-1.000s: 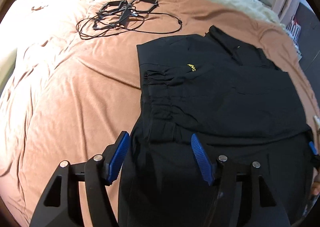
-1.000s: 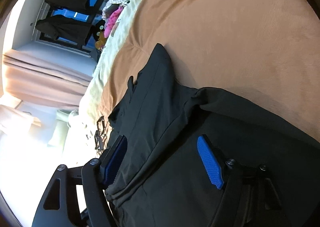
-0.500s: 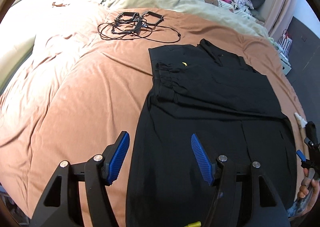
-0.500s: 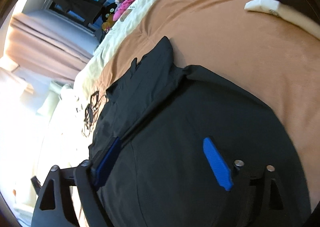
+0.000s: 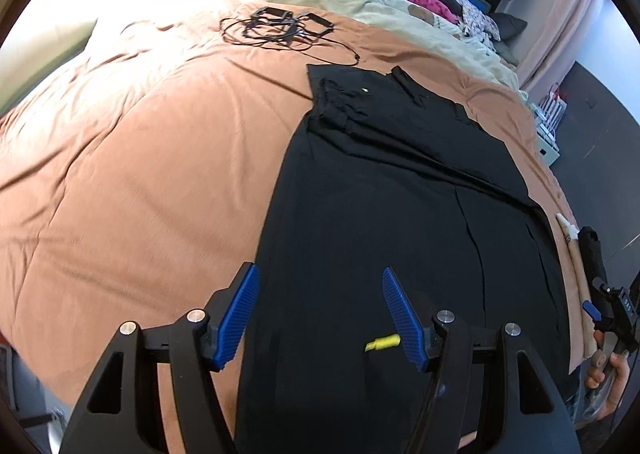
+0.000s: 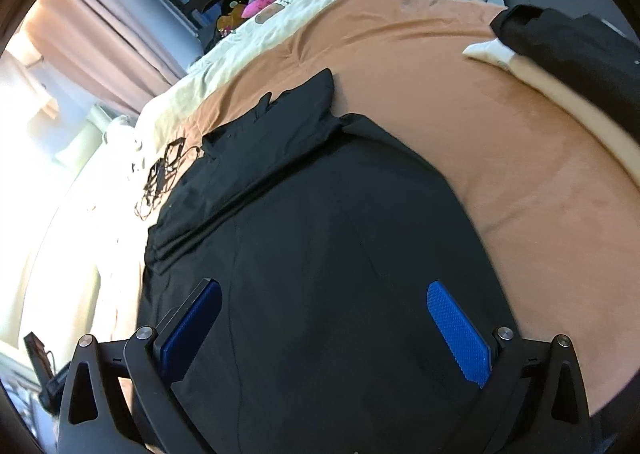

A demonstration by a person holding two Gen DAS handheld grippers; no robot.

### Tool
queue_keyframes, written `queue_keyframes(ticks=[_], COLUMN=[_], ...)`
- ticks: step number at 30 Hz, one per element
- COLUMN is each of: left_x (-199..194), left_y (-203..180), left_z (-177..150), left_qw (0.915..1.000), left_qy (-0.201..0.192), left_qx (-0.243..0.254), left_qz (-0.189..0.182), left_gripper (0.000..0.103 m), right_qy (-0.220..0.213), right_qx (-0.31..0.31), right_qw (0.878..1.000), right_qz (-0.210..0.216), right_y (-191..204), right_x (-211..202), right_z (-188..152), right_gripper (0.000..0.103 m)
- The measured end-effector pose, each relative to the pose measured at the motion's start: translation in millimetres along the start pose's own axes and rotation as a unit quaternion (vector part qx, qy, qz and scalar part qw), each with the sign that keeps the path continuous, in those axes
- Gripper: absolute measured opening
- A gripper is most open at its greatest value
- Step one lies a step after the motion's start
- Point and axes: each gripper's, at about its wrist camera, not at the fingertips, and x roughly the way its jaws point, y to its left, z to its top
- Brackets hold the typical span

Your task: Fold large clothes

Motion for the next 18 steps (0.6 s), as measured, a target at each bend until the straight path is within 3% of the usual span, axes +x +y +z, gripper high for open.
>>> queue_keyframes(ticks=[8,18], left_x=[-25.2,-30.1], left_y=[25.7,54.8], left_z=[-34.3,-72.6], left_qw=[0.9995,0.9985], left_qy=[-0.009,-0.005], left_qx=[-0.028,-0.054], left_qz=[0.007,-0.004], left_gripper=[0.065,0.065], right_qy=[-0.009,-0.014], right_qx=[-0.022,-0.018], right_qw=[0.999,0.999], right_qz=[-0.032,-0.038], right_y=[-20.7,-55.7], right_x=[-33.0,-58.9], right_z=[-23.2,-53.7], right_gripper=[0.103,0.1])
